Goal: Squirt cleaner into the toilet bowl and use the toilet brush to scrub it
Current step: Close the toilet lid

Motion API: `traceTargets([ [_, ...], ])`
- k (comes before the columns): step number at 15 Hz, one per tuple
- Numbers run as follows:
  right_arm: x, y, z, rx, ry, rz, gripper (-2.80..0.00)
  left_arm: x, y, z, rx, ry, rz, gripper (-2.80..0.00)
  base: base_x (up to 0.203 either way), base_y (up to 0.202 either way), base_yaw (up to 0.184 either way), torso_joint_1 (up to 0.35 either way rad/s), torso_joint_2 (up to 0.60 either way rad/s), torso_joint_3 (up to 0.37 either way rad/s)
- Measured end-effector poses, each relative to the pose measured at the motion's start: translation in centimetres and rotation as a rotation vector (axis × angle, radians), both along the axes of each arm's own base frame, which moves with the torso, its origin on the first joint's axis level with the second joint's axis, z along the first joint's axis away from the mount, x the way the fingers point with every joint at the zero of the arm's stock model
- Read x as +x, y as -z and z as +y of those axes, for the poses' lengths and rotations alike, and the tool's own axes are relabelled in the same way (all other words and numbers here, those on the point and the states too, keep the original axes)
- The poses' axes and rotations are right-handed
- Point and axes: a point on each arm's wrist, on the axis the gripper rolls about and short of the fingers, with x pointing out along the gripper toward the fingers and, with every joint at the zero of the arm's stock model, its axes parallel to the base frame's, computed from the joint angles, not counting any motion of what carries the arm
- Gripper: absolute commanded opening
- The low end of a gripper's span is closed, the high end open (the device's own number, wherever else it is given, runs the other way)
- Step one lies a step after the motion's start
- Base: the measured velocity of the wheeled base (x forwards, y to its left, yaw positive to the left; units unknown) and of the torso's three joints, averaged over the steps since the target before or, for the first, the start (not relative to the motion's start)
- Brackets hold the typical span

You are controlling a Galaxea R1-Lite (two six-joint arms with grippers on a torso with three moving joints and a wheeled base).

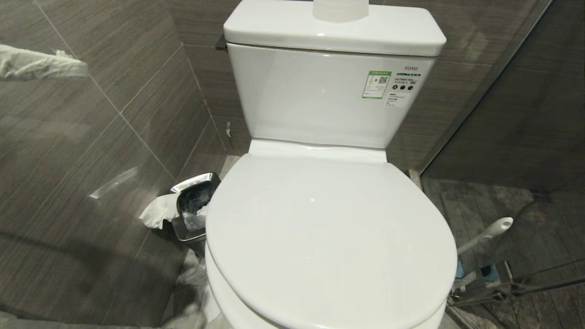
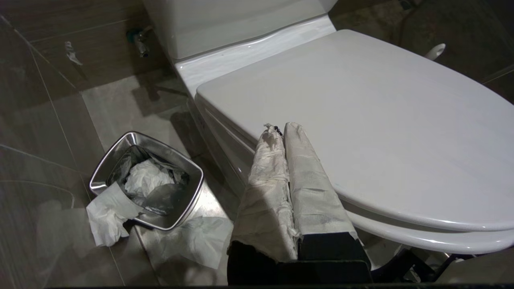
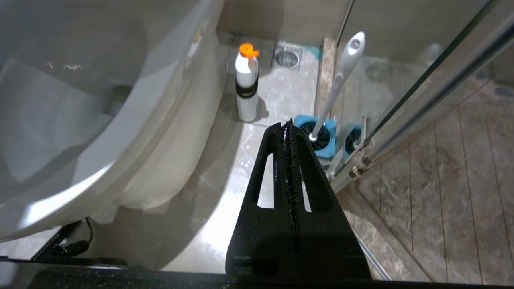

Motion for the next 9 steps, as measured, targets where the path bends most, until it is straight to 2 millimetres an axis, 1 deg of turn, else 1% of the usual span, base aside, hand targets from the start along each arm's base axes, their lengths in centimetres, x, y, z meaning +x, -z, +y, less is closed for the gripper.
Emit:
traceTargets([
  [5,0.0,0.0,0.0,0.0,0.0,0.0,-2.8,0.1,0.5,0.0,0.013,0.006,0.012,-2.8,0.0,0.0,0.0,0.001,0.0,0.202],
  [9,0.0,0.0,0.0,0.0,0.0,0.0,-2.8,-0.2,1.2,0.0,0.015,0.012,0.035,-2.8,0.0,0.0,0.0,-0.003,0.0,0.202],
])
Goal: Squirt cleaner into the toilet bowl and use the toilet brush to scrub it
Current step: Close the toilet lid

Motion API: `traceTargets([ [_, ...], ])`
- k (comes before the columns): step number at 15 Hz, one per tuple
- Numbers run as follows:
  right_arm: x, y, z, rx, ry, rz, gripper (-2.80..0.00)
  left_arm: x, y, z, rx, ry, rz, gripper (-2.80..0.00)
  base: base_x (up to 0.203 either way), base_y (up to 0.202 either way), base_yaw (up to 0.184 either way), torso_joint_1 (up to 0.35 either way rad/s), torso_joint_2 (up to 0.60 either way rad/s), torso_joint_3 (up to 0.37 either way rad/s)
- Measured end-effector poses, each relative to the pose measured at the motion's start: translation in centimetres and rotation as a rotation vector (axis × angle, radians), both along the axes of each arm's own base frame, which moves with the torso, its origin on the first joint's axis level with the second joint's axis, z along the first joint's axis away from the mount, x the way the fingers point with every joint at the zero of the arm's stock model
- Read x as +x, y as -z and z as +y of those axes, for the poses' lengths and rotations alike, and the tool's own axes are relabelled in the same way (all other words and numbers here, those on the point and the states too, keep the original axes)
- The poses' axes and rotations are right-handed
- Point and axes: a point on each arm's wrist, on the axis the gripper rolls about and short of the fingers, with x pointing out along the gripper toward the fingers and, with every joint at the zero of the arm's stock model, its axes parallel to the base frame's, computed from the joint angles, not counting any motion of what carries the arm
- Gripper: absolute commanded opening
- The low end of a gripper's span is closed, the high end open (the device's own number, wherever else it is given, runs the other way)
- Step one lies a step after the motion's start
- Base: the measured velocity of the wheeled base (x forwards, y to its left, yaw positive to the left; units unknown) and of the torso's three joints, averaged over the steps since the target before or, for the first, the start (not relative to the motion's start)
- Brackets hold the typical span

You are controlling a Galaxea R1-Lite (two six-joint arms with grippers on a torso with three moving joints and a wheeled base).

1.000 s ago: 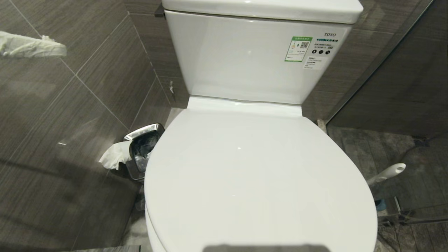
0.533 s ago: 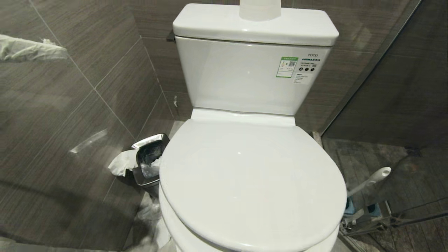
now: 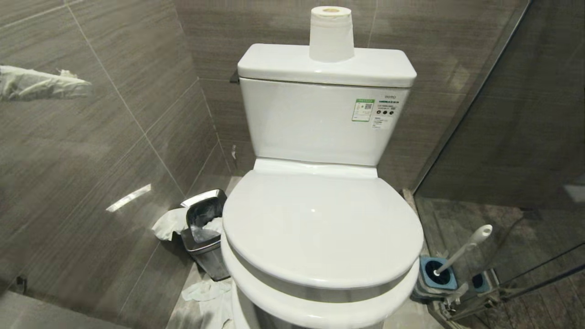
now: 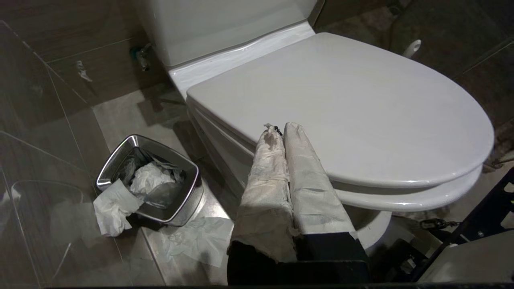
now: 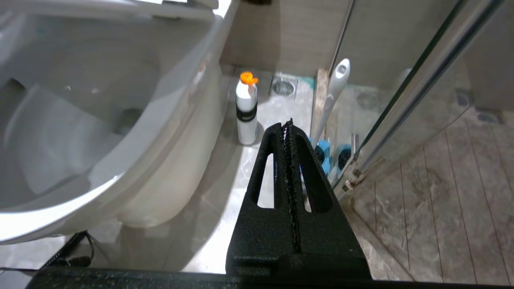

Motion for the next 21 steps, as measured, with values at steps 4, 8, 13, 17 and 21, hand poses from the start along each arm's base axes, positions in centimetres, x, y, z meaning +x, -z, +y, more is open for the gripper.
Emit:
traceTargets([
  [4,0.0,0.0,0.0,0.0,0.0,0.0,-2.8,-0.6,0.8,-0.5,-0.002,0.041,0.064,-2.8,0.0,0.0,0.0,0.002,0.0,0.049],
  [8,0.0,0.0,0.0,0.0,0.0,0.0,-2.8,-0.3,1.3,-2.4,0.007,0.142,0.111,-2.8,0.0,0.0,0.0,0.0,0.0,0.0],
  [13,0.0,0.0,0.0,0.0,0.0,0.0,-2.8,3.2,2.9,-7.3,-0.006,0.182,0.216,-2.8,0.0,0.0,0.0,0.0,0.0,0.0],
  [17,0.0,0.0,0.0,0.0,0.0,0.0,-2.8,6.4,6.1,-11.7,0.095,0.176,0.331,-2.8,0.0,0.0,0.0,0.0,0.0,0.0],
  [21,0.0,0.0,0.0,0.0,0.0,0.0,-2.8,9.4,10.3,-15.0,0.208,0.085,0.48,-2.8,0.0,0.0,0.0,0.0,0.0,0.0],
])
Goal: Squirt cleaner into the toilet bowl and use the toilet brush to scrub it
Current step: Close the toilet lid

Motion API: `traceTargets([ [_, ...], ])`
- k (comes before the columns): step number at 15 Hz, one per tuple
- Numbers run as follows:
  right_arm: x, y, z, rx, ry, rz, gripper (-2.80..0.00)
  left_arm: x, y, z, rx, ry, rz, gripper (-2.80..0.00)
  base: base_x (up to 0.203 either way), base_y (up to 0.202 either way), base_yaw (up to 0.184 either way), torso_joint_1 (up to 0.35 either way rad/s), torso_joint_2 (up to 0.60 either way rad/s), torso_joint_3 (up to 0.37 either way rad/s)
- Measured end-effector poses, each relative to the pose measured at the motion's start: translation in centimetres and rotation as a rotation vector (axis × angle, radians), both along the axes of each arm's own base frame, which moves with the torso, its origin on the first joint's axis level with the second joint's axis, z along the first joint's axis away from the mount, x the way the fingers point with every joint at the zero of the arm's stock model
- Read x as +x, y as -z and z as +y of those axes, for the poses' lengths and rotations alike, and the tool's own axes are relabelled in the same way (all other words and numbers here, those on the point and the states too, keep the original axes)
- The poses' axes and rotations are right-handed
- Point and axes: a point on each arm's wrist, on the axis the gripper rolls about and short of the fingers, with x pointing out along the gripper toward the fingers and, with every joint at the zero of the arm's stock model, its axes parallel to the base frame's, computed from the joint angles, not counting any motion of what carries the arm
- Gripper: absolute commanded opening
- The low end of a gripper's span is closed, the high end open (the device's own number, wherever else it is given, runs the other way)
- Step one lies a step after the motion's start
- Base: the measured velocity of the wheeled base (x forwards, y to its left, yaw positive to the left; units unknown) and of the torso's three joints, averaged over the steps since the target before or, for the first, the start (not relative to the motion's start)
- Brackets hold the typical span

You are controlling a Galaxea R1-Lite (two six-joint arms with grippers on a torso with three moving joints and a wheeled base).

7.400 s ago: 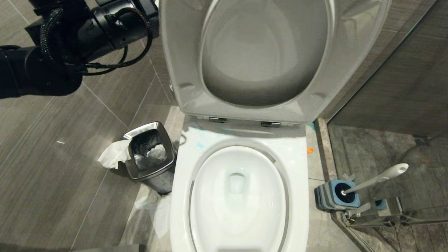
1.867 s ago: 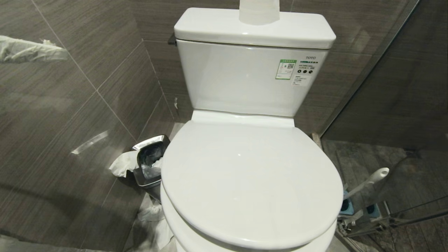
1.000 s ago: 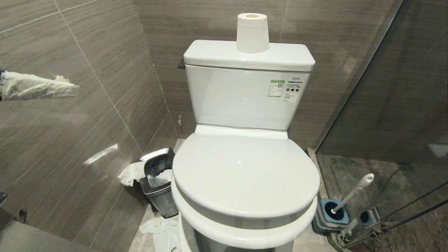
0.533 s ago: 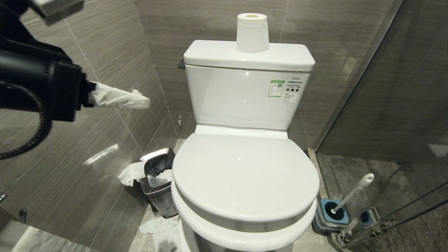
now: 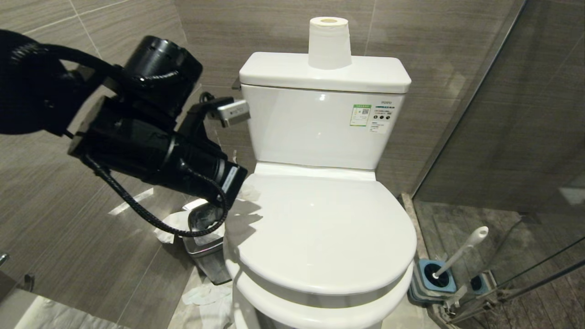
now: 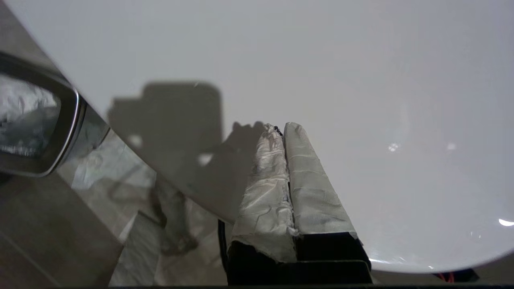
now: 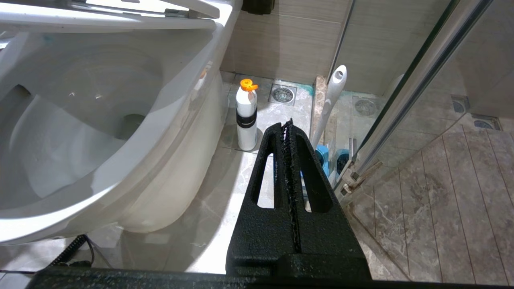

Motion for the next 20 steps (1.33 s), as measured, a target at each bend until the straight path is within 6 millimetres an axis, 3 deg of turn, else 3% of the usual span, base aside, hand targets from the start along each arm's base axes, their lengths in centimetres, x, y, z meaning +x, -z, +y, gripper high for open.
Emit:
traceTargets([
  [2,0.0,0.0,0.0,0.0,0.001,0.0,-2.8,0.7,2.1,-0.9,0.103,-0.031,0.073,-2.8,0.0,0.0,0.0,0.0,0.0,0.0],
  [9,0.0,0.0,0.0,0.001,0.0,0.0,-2.8,2.0,7.1,-3.7,0.211,-0.151,0.233,-2.8,0.0,0.0,0.0,0.0,0.0,0.0],
  [16,0.0,0.0,0.0,0.001,0.0,0.0,-2.8,2.9,10.0,-4.5,0.312,-0.238,0.256,-2.8,0.0,0.0,0.0,0.0,0.0,0.0],
  [20,0.0,0.0,0.0,0.001,0.0,0.0,-2.8,3.1,13.4,-4.6,0.381,-0.304,0.231,-2.8,0.0,0.0,0.0,0.0,0.0,0.0],
])
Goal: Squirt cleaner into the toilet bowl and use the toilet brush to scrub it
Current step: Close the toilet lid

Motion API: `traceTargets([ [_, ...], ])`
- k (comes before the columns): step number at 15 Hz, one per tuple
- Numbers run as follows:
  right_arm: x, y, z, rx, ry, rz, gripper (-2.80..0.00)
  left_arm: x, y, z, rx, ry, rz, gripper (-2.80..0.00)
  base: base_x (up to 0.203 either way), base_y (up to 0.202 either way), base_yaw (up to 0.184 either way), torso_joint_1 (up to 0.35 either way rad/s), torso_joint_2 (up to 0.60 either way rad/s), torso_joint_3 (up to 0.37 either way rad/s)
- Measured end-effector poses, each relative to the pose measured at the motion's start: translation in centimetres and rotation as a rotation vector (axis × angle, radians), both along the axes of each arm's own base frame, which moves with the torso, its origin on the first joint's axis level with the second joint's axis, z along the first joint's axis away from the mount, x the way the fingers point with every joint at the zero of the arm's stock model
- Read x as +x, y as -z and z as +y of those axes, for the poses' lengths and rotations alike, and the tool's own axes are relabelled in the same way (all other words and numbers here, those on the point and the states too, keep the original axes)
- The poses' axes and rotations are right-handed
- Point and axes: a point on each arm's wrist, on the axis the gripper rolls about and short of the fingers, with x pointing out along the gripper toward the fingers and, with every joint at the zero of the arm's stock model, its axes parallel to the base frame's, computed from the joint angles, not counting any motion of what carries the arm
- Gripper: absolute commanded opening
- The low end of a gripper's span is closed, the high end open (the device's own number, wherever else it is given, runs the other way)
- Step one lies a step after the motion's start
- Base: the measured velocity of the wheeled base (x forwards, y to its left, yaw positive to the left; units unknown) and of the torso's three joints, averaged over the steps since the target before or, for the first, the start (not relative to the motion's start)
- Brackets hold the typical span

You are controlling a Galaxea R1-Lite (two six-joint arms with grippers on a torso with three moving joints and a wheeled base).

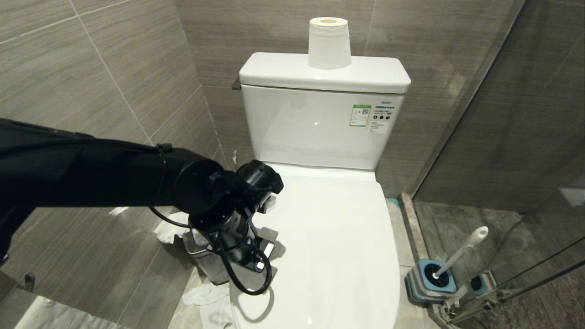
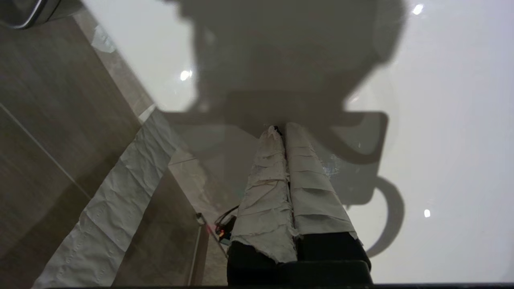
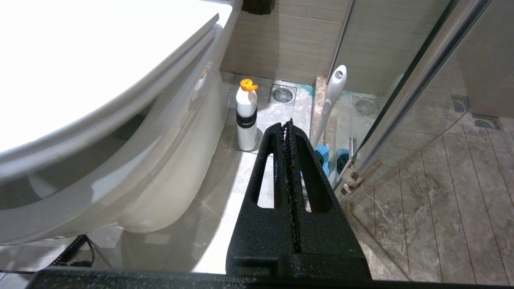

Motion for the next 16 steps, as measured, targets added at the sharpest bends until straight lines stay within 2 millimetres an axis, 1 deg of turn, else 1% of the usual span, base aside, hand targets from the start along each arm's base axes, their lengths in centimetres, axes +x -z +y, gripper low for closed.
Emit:
traceTargets([
  [2,0.0,0.0,0.0,0.0,0.001,0.0,-2.8,-0.1,1.7,-0.2,0.029,-0.026,-0.023,-2.8,0.0,0.0,0.0,0.0,0.0,0.0],
  [5,0.0,0.0,0.0,0.0,0.001,0.0,-2.8,-0.2,3.7,-0.7,0.05,-0.089,-0.033,-2.8,0.0,0.0,0.0,0.0,0.0,0.0],
  [8,0.0,0.0,0.0,0.0,0.0,0.0,-2.8,-0.4,5.0,-1.0,0.081,-0.121,-0.017,-2.8,0.0,0.0,0.0,0.0,0.0,0.0],
  [11,0.0,0.0,0.0,0.0,0.0,0.0,-2.8,-0.5,6.3,-1.6,0.099,-0.165,-0.049,-2.8,0.0,0.0,0.0,0.0,0.0,0.0],
  [14,0.0,0.0,0.0,0.0,0.001,0.0,-2.8,-1.2,7.4,-1.9,0.123,-0.157,-0.056,-2.8,0.0,0.0,0.0,0.0,0.0,0.0],
  [16,0.0,0.0,0.0,0.0,0.0,0.0,-2.8,-1.9,7.5,-2.3,0.12,-0.159,-0.05,-2.8,0.0,0.0,0.0,0.0,0.0,0.0],
])
